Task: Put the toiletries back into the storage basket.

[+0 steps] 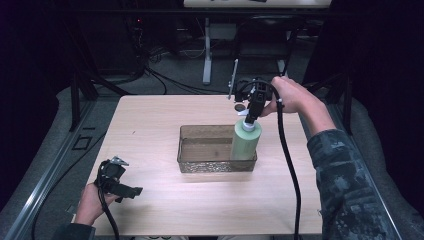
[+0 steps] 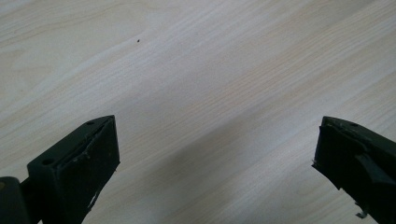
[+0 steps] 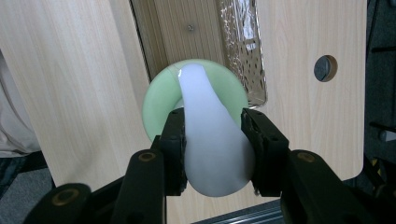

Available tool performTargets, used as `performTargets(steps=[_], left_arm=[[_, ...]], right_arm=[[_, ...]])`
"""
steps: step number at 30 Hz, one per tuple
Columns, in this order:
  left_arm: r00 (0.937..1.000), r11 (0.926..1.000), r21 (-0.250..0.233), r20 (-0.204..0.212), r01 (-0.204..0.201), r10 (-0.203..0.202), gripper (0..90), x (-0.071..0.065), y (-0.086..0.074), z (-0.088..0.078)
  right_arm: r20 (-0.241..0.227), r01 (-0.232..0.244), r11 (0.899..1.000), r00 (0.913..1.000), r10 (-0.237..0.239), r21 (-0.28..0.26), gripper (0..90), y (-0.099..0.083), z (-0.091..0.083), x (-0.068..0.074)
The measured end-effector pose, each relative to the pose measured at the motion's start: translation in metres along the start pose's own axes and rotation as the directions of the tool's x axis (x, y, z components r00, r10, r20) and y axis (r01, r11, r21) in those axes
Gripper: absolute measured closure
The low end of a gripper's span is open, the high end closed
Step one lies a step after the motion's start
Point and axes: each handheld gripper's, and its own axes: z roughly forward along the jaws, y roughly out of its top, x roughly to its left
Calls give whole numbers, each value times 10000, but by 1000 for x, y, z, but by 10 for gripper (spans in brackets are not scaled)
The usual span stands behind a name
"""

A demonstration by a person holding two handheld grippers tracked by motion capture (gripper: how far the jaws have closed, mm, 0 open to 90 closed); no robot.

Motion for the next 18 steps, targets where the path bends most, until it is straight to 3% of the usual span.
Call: performTargets(steps=[11, 18], left_arm=[[10000, 10000, 26, -3, -23, 23, 1, 0, 0, 0], [10000, 10000, 17, -11, -34, 34, 1, 0, 0, 0]], right_arm=[[-48, -24, 9997, 10000, 25, 230, 629, -5, 9, 1], [-19, -103, 9999, 9999, 103, 48, 629, -5, 10, 1]])
